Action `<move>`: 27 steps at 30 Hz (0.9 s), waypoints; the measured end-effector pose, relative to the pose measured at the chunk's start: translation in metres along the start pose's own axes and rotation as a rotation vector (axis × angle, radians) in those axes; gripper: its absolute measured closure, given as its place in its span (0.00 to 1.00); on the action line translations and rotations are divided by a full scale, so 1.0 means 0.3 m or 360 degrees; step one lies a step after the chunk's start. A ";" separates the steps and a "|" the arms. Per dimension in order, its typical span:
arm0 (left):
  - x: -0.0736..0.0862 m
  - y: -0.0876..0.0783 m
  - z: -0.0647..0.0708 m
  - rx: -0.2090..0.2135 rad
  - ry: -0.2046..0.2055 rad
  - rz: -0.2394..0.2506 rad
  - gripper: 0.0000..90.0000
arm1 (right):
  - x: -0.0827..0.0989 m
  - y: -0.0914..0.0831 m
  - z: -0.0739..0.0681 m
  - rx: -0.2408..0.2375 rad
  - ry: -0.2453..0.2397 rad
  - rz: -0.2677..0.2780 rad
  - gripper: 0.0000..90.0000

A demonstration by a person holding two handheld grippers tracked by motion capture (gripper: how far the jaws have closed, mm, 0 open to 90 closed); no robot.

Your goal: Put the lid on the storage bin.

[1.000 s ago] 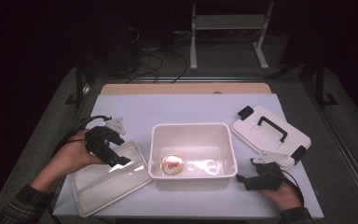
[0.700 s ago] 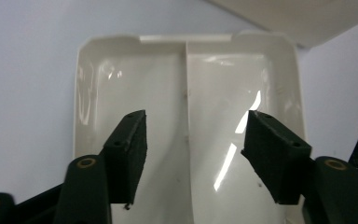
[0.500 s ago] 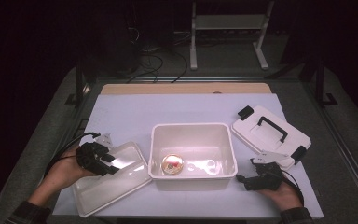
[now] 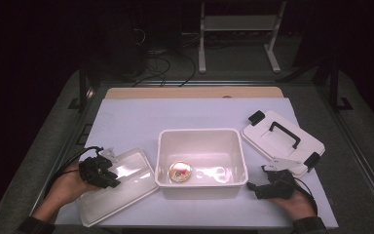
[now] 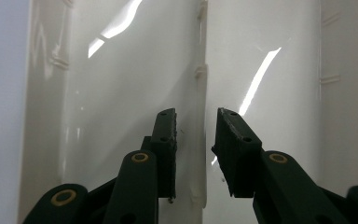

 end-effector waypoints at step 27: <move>-0.006 -0.030 -0.018 0.0029 -0.0018 -0.0053 0.99 | 0.000 0.000 0.000 0.0000 -0.0001 0.0000 0.15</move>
Point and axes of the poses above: each handheld gripper's, and its own axes: y roughly forward along the jaws, x roughly out of its underside, z roughly to its right, the point moved 1 cm from there along y, roughly forward along the jaws, and after that the axes turned 8 degrees about -x, right-handed, at the moved point
